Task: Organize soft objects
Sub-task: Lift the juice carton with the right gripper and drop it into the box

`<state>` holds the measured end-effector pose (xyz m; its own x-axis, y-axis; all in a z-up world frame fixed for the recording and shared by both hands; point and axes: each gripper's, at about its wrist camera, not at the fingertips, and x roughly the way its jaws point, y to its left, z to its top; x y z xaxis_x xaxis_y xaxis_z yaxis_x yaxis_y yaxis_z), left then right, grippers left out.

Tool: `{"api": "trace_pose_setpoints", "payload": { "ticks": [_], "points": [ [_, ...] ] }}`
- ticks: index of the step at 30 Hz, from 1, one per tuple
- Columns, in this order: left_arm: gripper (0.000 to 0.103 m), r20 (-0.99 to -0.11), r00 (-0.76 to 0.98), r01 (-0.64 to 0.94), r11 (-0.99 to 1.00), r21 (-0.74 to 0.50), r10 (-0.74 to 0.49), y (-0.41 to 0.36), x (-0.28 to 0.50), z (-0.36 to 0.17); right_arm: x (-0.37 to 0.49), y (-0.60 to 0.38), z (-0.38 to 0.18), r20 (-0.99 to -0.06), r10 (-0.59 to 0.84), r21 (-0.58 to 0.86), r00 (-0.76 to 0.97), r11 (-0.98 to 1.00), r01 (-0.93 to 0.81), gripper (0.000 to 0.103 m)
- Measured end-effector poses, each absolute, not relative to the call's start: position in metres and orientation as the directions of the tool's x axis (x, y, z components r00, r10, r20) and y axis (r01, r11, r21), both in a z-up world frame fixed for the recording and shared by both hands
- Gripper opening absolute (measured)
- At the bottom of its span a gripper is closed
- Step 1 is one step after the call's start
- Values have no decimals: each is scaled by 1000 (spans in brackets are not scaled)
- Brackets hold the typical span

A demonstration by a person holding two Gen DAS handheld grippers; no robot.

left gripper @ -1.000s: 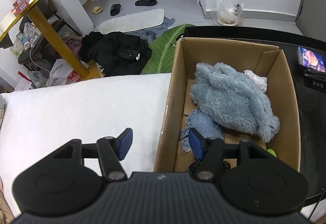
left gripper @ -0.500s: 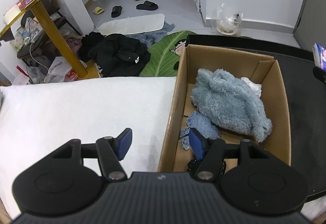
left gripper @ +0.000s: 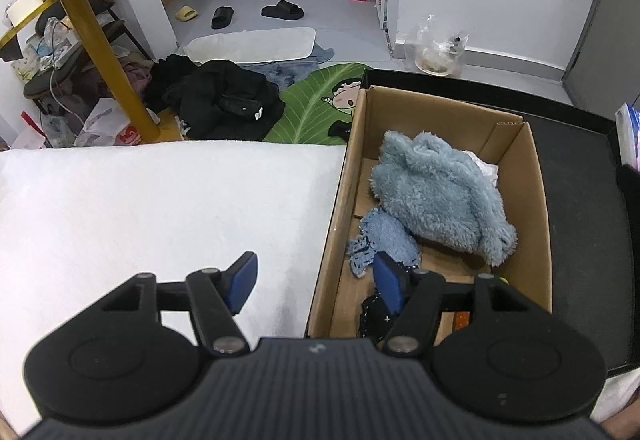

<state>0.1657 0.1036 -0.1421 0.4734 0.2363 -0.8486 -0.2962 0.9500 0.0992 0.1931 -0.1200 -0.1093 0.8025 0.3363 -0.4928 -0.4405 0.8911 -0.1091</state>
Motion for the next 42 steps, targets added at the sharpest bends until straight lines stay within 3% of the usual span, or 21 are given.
{"api": "trace_pose_setpoints", "payload": {
  "ticks": [16, 19, 23, 29, 42],
  "points": [
    [61, -868, 462, -318, 948, 29, 182, 120, 164, -149, 171, -71, -92, -544, 447, -32, 710, 835, -550, 80],
    [56, -872, 462, -319, 948, 8, 163, 123, 164, -151, 173, -59, -94, -583, 465, 15, 666, 826, -564, 80],
    [32, -885, 447, -323, 946, -24, 130, 128, 165, -156, 177, -50, -101, -628, 484, 109, 610, 830, -546, 81],
    [14, -898, 434, -326, 941, -86, 68, 138, 166, -162, 184, -52, -111, -661, 535, 279, 526, 826, -489, 81],
    [10, -890, 451, -311, 946, -86, 67, 135, 166, -161, 187, -55, -113, -672, 544, 330, 503, 828, -454, 84]
  ]
}}
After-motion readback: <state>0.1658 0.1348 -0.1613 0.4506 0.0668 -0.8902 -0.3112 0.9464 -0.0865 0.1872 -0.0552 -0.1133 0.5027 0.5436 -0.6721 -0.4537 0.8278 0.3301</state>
